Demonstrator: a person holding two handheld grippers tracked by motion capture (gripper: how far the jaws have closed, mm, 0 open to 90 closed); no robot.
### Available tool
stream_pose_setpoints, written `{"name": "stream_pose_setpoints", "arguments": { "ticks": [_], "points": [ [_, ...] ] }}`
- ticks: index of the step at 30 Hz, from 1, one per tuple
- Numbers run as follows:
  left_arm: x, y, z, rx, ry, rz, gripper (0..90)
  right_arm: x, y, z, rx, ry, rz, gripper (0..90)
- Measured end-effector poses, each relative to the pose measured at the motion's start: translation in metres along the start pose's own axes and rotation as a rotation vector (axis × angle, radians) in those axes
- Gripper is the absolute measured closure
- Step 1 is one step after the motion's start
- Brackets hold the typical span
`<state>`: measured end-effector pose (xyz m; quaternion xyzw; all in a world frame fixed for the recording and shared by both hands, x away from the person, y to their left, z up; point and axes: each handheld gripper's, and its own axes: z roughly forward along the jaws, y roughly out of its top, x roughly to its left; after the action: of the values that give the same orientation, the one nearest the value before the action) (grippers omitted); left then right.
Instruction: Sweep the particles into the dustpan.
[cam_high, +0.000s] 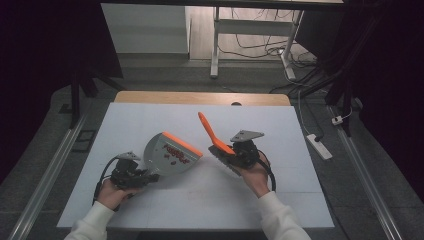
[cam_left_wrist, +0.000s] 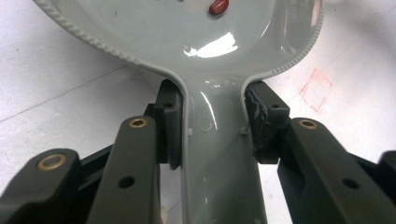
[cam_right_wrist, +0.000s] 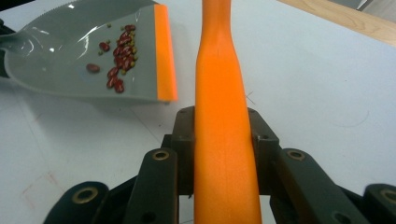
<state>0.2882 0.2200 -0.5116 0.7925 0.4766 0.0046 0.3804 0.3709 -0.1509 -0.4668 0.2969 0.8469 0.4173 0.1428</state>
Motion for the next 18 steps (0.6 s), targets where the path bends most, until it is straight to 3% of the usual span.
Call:
{"name": "stream_pose_setpoints", "arguments": {
  "ticks": [18],
  "points": [
    [-0.011, -0.006, -0.002, -0.048, 0.061, -0.049, 61.7, -0.011, -0.007, -0.027, -0.032, 0.027, -0.005, 70.0]
  ]
}}
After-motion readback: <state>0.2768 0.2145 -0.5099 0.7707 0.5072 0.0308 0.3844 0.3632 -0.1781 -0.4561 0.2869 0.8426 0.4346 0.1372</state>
